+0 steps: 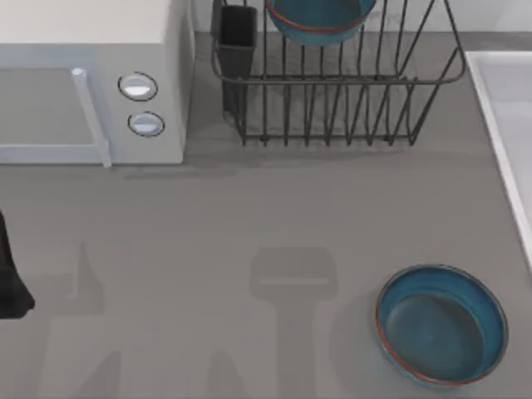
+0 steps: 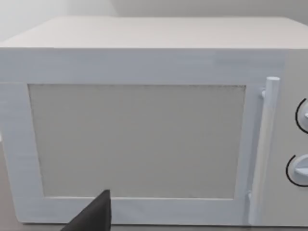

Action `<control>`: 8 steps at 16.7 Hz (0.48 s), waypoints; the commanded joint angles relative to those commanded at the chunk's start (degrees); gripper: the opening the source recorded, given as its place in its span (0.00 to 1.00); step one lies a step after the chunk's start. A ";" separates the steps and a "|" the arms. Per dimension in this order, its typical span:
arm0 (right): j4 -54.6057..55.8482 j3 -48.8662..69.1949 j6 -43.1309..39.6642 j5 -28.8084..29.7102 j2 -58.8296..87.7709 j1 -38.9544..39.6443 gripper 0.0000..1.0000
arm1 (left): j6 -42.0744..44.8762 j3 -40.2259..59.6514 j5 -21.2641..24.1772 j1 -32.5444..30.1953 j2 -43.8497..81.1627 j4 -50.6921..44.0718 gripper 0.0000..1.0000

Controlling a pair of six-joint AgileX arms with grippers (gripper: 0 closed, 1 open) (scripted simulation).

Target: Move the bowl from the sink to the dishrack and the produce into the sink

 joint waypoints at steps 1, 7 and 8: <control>1.70 -0.36 -0.03 0.06 1.63 0.04 0.00 | 0.00 0.00 0.00 0.00 0.00 0.00 1.00; 3.31 -0.70 -0.05 0.10 3.21 0.08 0.00 | 0.00 0.00 0.00 0.00 0.00 0.00 1.00; 3.31 -0.70 -0.05 0.10 3.21 0.08 0.08 | 0.00 0.00 0.00 0.00 0.00 0.00 1.00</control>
